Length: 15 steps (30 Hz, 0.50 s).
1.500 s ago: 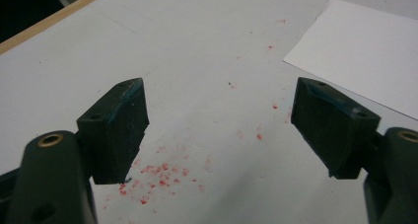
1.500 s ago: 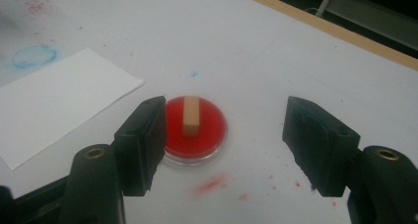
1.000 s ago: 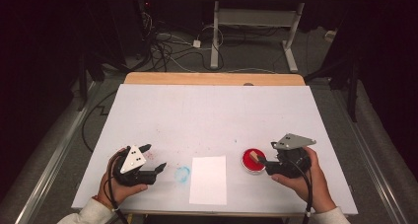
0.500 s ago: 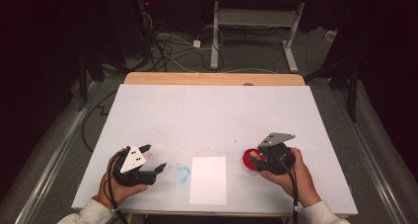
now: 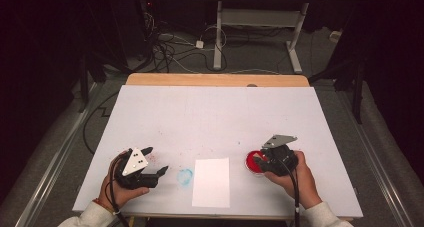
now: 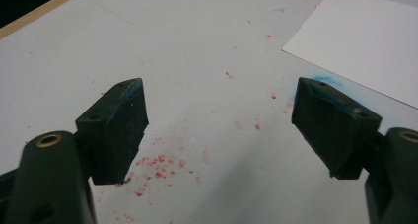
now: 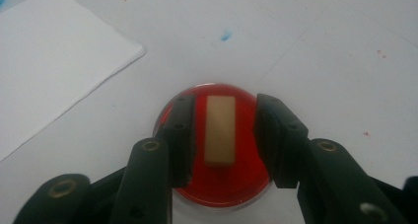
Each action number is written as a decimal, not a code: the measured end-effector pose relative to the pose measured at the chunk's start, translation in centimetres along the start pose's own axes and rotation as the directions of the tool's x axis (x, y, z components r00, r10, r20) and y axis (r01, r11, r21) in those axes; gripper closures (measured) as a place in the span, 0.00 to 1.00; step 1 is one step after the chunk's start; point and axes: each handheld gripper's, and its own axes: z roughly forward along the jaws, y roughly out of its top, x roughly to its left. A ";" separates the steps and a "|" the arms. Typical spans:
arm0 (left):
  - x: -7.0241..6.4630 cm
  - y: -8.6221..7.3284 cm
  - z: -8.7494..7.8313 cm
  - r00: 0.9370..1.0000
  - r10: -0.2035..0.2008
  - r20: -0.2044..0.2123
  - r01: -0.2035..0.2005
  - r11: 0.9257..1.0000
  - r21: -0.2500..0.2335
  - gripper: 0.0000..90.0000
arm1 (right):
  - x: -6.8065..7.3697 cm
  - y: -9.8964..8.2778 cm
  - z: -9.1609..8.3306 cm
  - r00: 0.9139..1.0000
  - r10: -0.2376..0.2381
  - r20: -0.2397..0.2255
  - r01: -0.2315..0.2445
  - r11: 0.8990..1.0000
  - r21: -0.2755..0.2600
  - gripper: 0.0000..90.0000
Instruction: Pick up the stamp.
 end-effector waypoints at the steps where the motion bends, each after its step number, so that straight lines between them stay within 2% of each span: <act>1: 0.0 0.0 0.0 1.000 0.000 0.000 0.000 1.000 0.000 0.23 | -0.1 0.0 0.0 1.000 0.001 0.001 -0.001 1.000 -0.003 0.68; 4: 0.0 0.0 0.1 1.000 0.000 0.002 0.000 1.000 0.002 0.23 | -0.2 -0.1 0.3 0.999 0.012 -0.032 -0.012 1.000 0.001 0.71; 7: 0.0 0.0 0.1 1.000 0.001 0.003 -0.001 1.000 0.003 0.23 | -0.4 -0.1 0.7 1.000 0.013 -0.026 -0.013 1.000 0.017 0.74; 8: 0.0 0.0 0.0 1.000 0.001 0.003 -0.001 1.000 0.003 0.23 | -0.6 -0.2 1.0 0.999 0.024 -0.029 -0.024 0.999 0.025 0.79; 10: 0.0 0.0 0.0 1.000 0.000 0.005 0.000 1.000 0.003 0.23 | -0.6 -0.3 1.1 0.999 0.011 -0.033 -0.010 1.000 0.028 0.85; 15: 0.1 -0.1 0.1 1.000 0.001 0.008 -0.001 1.000 0.009 0.23 | -0.5 -0.3 1.3 0.999 -0.001 -0.034 0.002 0.999 0.034 0.85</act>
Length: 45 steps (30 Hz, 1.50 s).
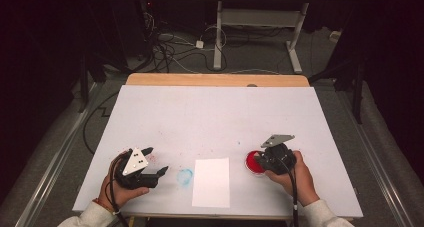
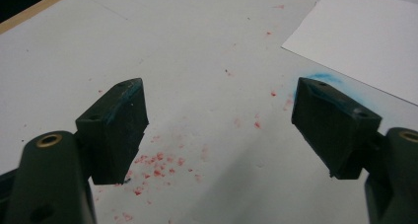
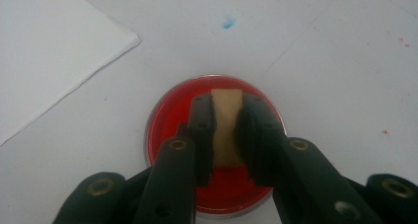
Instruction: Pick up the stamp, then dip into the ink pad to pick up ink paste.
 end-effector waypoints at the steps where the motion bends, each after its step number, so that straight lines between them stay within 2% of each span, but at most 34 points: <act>1: 0.0 0.0 0.0 1.000 0.000 0.000 0.000 1.000 -0.001 0.23 | 0.0 0.0 0.0 1.000 -0.004 -0.001 0.004 1.000 -0.001 0.85; 26: 0.3 -0.3 0.2 1.000 -0.016 0.014 0.016 1.000 -0.008 0.23 | -0.2 -0.1 0.0 1.000 -0.022 -0.022 0.022 1.000 -0.009 0.85; 29: 0.4 -0.3 0.2 1.000 -0.022 0.018 0.022 1.000 -0.007 0.23 | -0.2 0.1 -0.6 0.999 -0.009 -0.033 0.008 0.999 -0.040 0.85; 45: 0.4 -0.7 -0.1 1.000 -0.028 0.011 0.028 1.000 0.002 0.23 | 0.2 1.5 -4.9 0.998 -0.061 -0.014 0.058 0.987 -0.149 0.85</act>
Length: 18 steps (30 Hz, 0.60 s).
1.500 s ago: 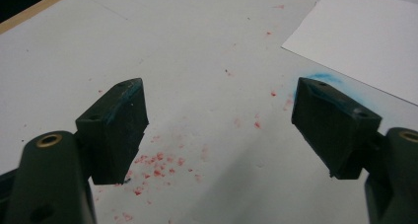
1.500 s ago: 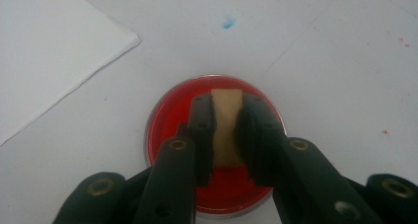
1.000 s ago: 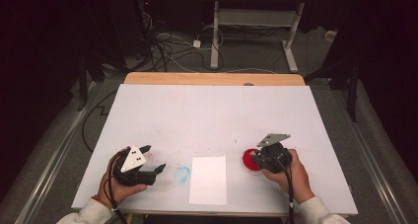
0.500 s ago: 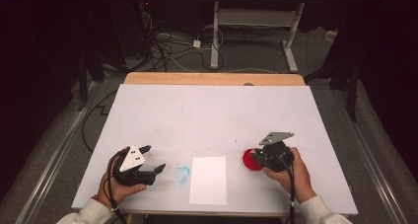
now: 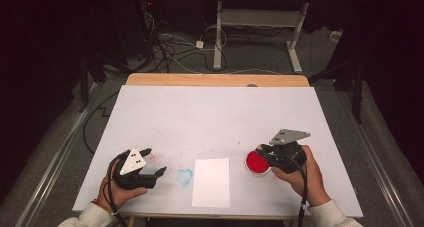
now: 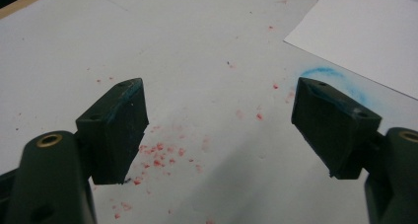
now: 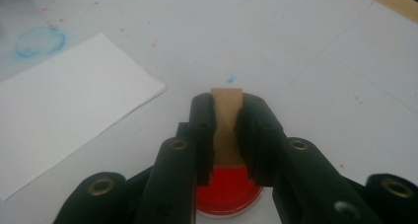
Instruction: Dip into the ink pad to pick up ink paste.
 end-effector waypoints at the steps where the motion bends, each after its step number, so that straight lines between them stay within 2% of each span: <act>1: 0.0 0.0 -0.1 1.000 0.001 -0.002 -0.001 1.000 -0.001 0.23 | 0.0 0.0 0.0 1.000 0.000 0.000 0.000 1.000 0.000 0.85; 6: -0.1 -0.1 -0.2 1.000 0.001 -0.005 -0.001 1.000 -0.001 0.23 | 0.1 0.4 -1.2 1.000 -0.010 0.006 0.010 0.999 -0.030 0.85; 10: -0.2 0.1 -0.3 1.000 0.016 -0.008 -0.016 1.000 0.001 0.23 | 0.2 0.5 -2.0 1.000 -0.022 0.011 0.022 0.999 -0.039 0.85; 18: -0.3 0.1 -0.2 1.000 0.020 -0.008 -0.020 1.000 0.005 0.23 | 0.6 1.0 -3.0 0.999 -0.050 0.013 0.050 0.998 -0.044 0.85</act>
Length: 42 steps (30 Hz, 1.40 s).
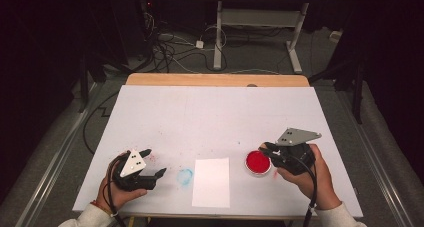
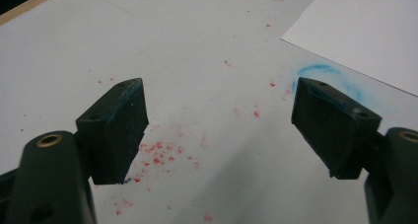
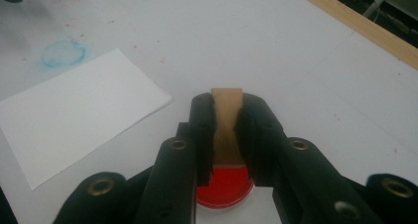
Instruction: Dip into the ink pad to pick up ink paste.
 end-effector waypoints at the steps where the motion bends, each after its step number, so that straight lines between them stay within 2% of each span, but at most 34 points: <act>1: 0.0 0.0 0.0 1.000 0.001 0.000 -0.001 1.000 0.001 0.23 | 0.0 0.3 -0.3 1.000 0.000 -0.003 0.000 1.000 -0.006 0.85; 10: 0.0 0.0 0.0 1.000 0.000 0.003 0.000 1.000 0.005 0.23 | 0.3 1.0 -1.0 1.000 -0.015 0.003 0.015 1.000 -0.019 0.85; 19: -0.1 0.0 0.1 1.000 0.003 0.006 -0.003 1.000 0.011 0.23 | 0.4 0.7 0.2 1.000 -0.016 -0.012 0.016 1.000 0.015 0.85; 28: -0.1 0.0 0.2 1.000 0.008 0.010 -0.008 1.000 0.015 0.23 | 0.2 -0.3 2.2 0.999 -0.006 -0.031 0.009 0.997 0.081 0.85; 37: -0.1 0.0 0.2 1.000 0.010 0.012 -0.010 1.000 0.020 0.23 | 0.3 -1.4 4.4 0.999 -0.009 -0.044 0.016 0.987 0.161 0.85; 42: -0.2 -0.1 0.2 1.000 0.012 0.015 -0.012 1.000 0.023 0.23 | 0.3 -2.1 5.6 0.999 -0.011 -0.048 0.021 0.978 0.209 0.85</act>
